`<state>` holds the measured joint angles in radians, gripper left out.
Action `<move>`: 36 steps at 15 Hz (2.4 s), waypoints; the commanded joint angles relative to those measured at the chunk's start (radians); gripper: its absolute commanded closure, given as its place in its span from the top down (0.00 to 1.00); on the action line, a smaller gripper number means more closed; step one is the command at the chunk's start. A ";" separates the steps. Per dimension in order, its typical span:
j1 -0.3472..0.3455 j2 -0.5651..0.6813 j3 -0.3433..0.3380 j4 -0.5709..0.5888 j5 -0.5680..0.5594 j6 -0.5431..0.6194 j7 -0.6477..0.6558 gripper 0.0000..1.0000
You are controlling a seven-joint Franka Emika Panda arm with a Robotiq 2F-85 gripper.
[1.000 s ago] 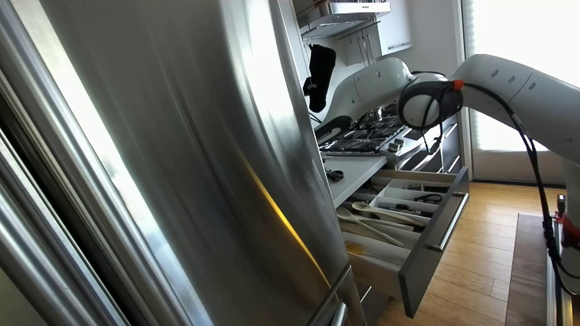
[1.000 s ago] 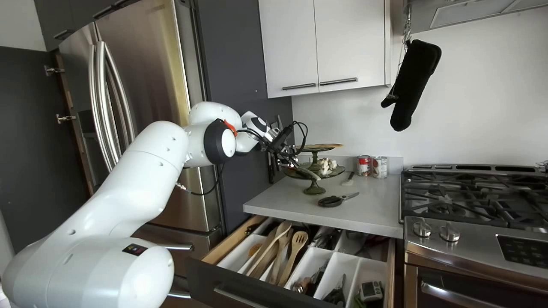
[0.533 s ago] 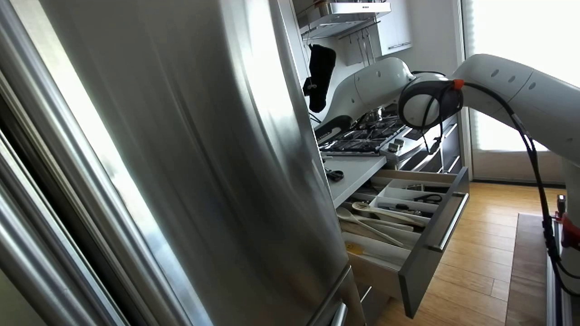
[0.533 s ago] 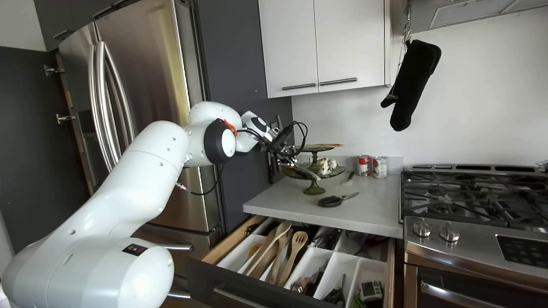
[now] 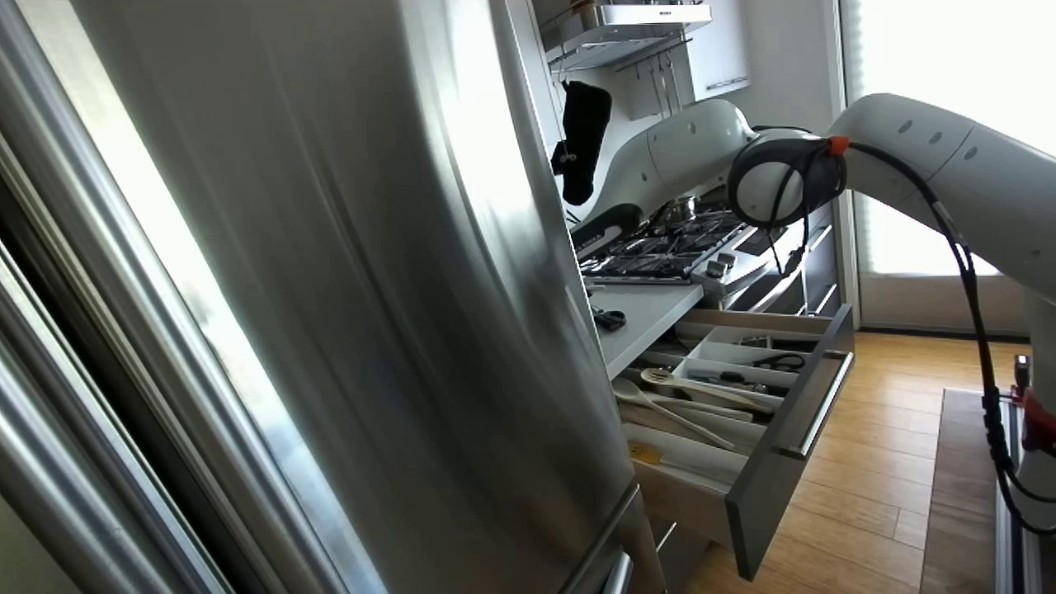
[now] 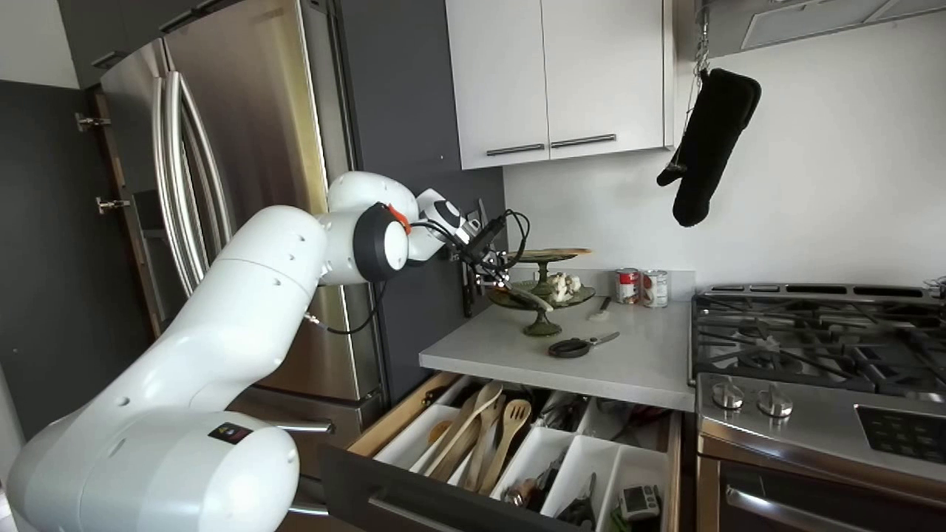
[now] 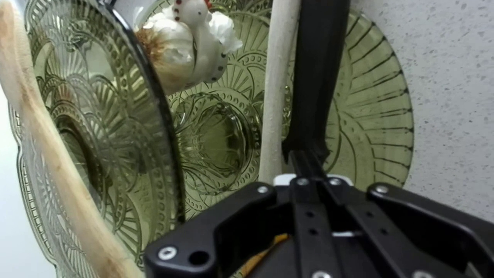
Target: Take the stirring spoon out of the drawer and put it on the thing
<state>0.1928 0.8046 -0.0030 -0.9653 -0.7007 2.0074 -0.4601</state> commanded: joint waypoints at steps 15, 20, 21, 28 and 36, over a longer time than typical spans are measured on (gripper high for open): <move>-0.110 -0.499 0.165 -0.435 0.435 -0.205 -0.010 0.00; -0.144 -0.696 0.135 -0.660 0.591 -0.153 0.170 0.00; -0.142 -0.732 0.117 -0.699 0.622 -0.150 0.197 0.00; -0.190 -0.930 0.024 -1.041 0.749 -0.014 0.378 0.00; -0.202 -1.110 -0.002 -1.420 0.796 0.126 0.516 0.47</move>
<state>-0.0107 -0.1947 -0.0096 -2.2472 0.0708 2.0987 -0.0002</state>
